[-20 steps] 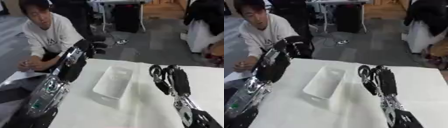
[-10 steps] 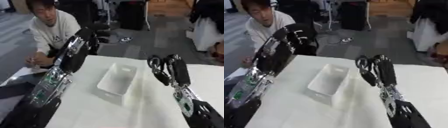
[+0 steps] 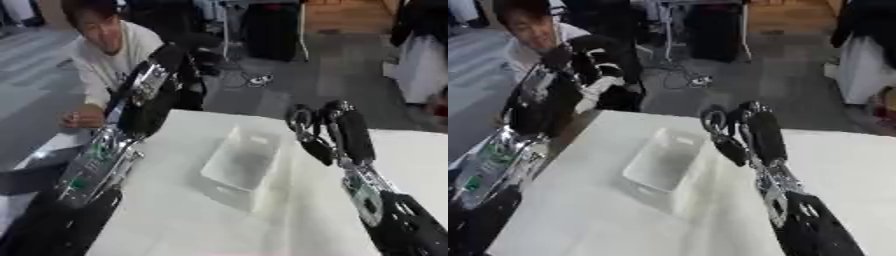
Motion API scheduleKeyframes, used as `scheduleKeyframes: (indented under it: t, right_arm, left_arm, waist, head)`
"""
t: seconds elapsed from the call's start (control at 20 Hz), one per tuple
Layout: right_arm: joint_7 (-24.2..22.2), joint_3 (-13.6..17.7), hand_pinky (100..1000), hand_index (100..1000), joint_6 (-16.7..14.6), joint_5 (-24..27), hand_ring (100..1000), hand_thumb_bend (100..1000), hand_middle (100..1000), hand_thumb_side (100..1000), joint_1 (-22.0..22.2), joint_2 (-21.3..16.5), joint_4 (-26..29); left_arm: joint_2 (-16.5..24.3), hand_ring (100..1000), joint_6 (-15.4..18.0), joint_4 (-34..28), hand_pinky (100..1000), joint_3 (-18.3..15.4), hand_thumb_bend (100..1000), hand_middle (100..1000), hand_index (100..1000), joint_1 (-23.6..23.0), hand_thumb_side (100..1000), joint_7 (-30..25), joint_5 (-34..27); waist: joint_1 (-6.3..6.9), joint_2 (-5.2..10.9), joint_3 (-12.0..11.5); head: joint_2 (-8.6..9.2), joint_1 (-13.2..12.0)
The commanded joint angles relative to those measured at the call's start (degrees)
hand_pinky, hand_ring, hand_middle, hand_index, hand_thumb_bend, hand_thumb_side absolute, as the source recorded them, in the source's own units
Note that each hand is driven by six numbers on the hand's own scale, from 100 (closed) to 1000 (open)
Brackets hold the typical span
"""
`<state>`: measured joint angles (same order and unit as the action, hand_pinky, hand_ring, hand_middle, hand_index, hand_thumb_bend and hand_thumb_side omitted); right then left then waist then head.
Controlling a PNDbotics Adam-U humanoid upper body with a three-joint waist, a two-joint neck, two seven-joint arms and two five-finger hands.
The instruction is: Pick up objects on the table and place them in the box.
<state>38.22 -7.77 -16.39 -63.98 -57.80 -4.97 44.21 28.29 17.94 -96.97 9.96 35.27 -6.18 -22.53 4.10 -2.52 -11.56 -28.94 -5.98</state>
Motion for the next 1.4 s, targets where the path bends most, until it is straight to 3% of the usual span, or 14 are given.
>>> scheduleKeyframes:
  t: [0.05,0.5,0.95,1.4]
  right_arm:
    - [-0.20,-0.16,100,238,-0.45,-0.70,100,100,100,437,-2.26,0.39,1.06]
    - [-0.74,-0.38,100,239,-1.94,-1.36,100,100,100,447,-3.40,1.30,0.78]
    - [-2.71,-1.25,100,243,-4.32,-1.98,100,100,100,474,-3.55,2.61,0.37]
    - [-7.89,-0.83,100,249,-6.78,-4.27,100,100,100,497,-3.46,2.75,-1.53]
  left_arm:
    - [1.70,742,0.31,-1.62,756,-0.14,206,813,856,1.70,835,0.01,-0.26]
    - [1.73,743,0.34,-3.18,755,-0.34,207,813,856,2.99,832,0.27,-0.47]
    - [1.23,743,0.19,-4.31,754,-0.11,208,812,855,4.21,831,0.23,-0.60]
    - [0.76,742,-0.17,-4.77,754,0.13,211,812,855,5.09,834,-0.02,-0.74]
  waist:
    - [-0.06,0.42,-0.59]
    - [-0.64,-1.00,-3.81]
    - [-1.05,-1.61,-6.55]
    - [-2.06,-2.73,-9.56]
  head:
    - [1.66,1.27]
    - [5.31,3.09]
    - [6.09,3.75]
    - [8.39,5.33]
